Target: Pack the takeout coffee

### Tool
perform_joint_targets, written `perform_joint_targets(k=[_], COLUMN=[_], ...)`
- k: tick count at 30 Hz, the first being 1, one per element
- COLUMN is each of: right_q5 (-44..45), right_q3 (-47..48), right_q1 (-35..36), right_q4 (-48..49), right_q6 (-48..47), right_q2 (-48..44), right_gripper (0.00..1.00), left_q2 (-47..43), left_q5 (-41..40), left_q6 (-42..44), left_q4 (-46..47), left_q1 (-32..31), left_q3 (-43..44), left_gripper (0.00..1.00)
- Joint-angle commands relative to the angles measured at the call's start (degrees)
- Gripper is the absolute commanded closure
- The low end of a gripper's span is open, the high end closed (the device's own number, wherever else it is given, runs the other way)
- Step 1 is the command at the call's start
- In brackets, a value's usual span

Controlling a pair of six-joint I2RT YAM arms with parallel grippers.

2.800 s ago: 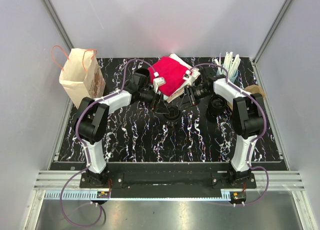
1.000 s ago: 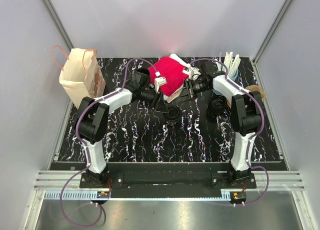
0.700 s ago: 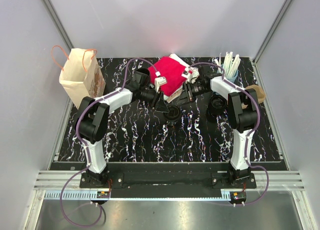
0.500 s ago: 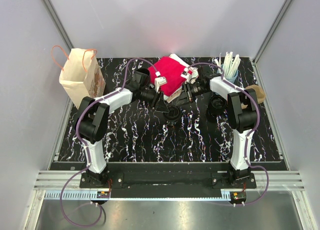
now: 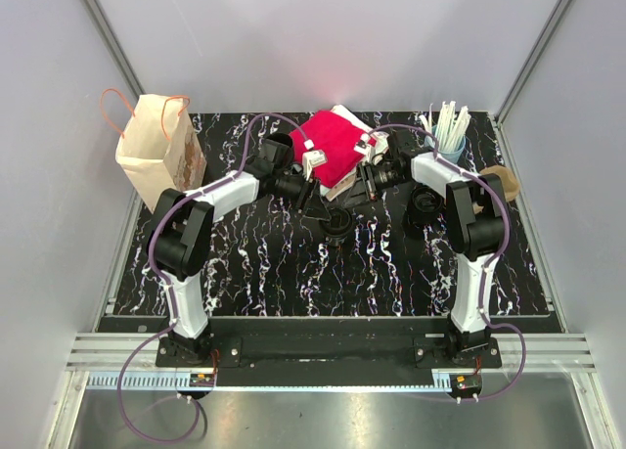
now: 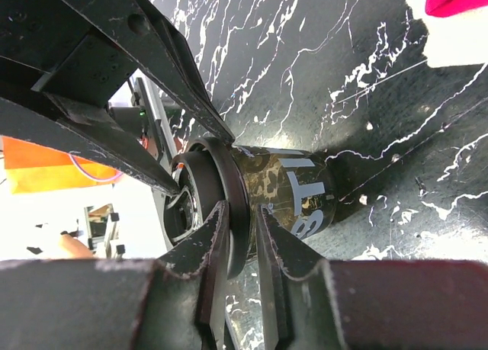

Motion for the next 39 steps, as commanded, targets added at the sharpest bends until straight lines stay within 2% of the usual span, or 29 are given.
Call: perform_joint_targets(k=[1, 7, 23, 32, 39], right_q5=[11.2, 17.0, 19.3, 9.8, 6.2], right_q3=[-4.8, -8.2, -8.2, 1.0, 1.3], right_q1=[2.5, 2.7, 4.6, 3.4, 0.4], right_q4=[-2.6, -0.4, 0.7, -5.0, -6.5], right_q6=[-4.5, -5.8, -5.4, -5.2, -5.0], right_q2=[0.8, -1.1, -3.4, -8.7, -10.0], right_gripper=[0.76, 0.77, 0.74, 0.55, 0.50], left_q2=[3.1, 2.7, 0.7, 0.9, 1.8], left_q5=[-11.9, -14.0, -19.4, -19.2, -18.9], left_q6=[5.3, 5.6, 7.7, 7.8, 7.3], left_q4=[-3.1, -3.8, -4.0, -4.8, -4.9], left_q1=[-0.1, -0.2, -1.5, -1.5, -1.4], left_q3=[-0.4, -0.6, -3.0, -2.5, -1.6], left_gripper=[0.52, 0.53, 0.56, 0.56, 0.57])
